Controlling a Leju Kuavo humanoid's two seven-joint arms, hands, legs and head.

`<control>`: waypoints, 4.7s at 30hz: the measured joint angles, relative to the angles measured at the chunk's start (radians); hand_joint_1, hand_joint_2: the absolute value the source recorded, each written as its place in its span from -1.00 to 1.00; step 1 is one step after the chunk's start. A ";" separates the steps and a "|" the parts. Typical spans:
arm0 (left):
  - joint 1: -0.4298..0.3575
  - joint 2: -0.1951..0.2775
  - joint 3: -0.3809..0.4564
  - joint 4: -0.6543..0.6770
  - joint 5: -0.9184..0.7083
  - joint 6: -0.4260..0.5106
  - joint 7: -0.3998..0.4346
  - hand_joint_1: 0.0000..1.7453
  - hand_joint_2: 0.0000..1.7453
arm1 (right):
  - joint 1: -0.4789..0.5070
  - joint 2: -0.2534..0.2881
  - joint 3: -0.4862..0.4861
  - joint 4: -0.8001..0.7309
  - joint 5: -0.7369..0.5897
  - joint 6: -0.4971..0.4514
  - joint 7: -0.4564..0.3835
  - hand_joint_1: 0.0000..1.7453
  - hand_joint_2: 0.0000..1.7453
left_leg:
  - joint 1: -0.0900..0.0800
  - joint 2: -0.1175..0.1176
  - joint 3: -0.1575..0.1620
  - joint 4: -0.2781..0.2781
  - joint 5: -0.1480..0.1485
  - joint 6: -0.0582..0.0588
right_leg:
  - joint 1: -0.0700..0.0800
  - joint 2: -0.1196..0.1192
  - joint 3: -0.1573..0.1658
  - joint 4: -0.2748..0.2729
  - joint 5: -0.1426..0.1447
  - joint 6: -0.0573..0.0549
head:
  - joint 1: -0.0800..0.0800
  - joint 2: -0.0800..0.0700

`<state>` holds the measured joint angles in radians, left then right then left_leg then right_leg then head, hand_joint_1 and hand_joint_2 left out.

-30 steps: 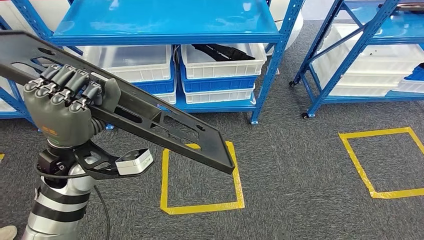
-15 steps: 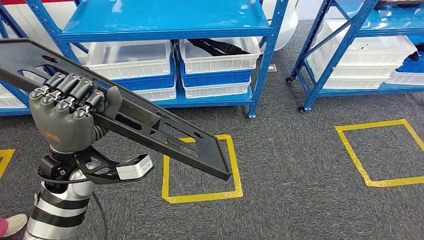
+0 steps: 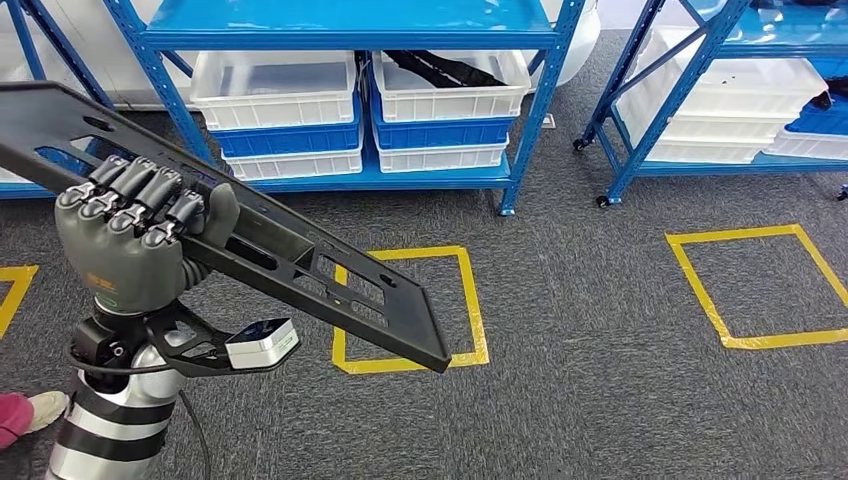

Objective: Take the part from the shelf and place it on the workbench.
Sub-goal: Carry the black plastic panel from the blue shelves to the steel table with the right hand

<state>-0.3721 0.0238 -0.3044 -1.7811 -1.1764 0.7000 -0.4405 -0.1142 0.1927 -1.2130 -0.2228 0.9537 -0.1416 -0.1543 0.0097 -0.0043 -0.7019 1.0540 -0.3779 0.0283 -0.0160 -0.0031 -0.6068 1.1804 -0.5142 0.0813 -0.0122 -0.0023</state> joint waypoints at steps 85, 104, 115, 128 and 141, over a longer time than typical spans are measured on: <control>-0.134 0.070 -0.026 0.035 0.056 -0.001 0.064 1.00 1.00 | -0.005 0.036 -0.011 -0.006 -0.095 -0.010 -0.067 -1.00 -1.00 | 0.005 0.008 0.116 -0.023 -0.077 -0.003 | 0.012 0.004 -0.097 -0.052 0.032 -0.053 | 0.012 0.000; -0.140 0.093 -0.066 0.047 0.065 -0.007 0.067 1.00 1.00 | -0.001 0.034 -0.012 -0.006 -0.090 -0.010 -0.073 -1.00 -1.00 | 0.017 0.008 -0.072 0.254 -0.132 -0.072 | 0.003 0.002 0.090 -0.170 0.021 -0.090 | 0.004 0.000; -0.139 0.107 -0.071 0.050 0.065 -0.003 0.073 1.00 1.00 | -0.001 0.035 -0.011 -0.006 -0.087 -0.008 -0.112 -1.00 -1.00 | 0.006 0.001 0.081 -0.012 -0.057 -0.047 | 0.014 0.001 0.066 -0.164 0.029 -0.067 | 0.006 0.000; -0.140 0.113 -0.074 0.049 0.064 -0.002 0.074 1.00 1.00 | -0.003 0.037 0.002 -0.006 -0.064 -0.004 -0.132 -1.00 -1.00 | 0.005 -0.003 0.088 -0.050 -0.027 -0.004 | 0.010 -0.002 0.055 -0.167 0.036 -0.033 | 0.005 0.000; -0.134 0.116 -0.079 0.049 0.059 0.000 0.076 1.00 1.00 | -0.001 0.036 0.010 -0.002 -0.061 -0.003 -0.136 -1.00 -1.00 | 0.034 -0.086 0.052 -0.064 0.023 -0.072 | -0.029 0.041 0.061 -0.158 0.035 -0.021 | 0.004 0.000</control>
<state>-0.5057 0.1403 -0.3834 -1.7317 -1.1174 0.7004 -0.3647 -0.1153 0.2284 -1.2028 -0.2251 0.8930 -0.1445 -0.2900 0.0441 -0.0907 -0.6499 0.9897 -0.3546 -0.0436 -0.0451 0.0375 -0.5461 1.0225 -0.4787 0.0607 -0.0085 -0.0023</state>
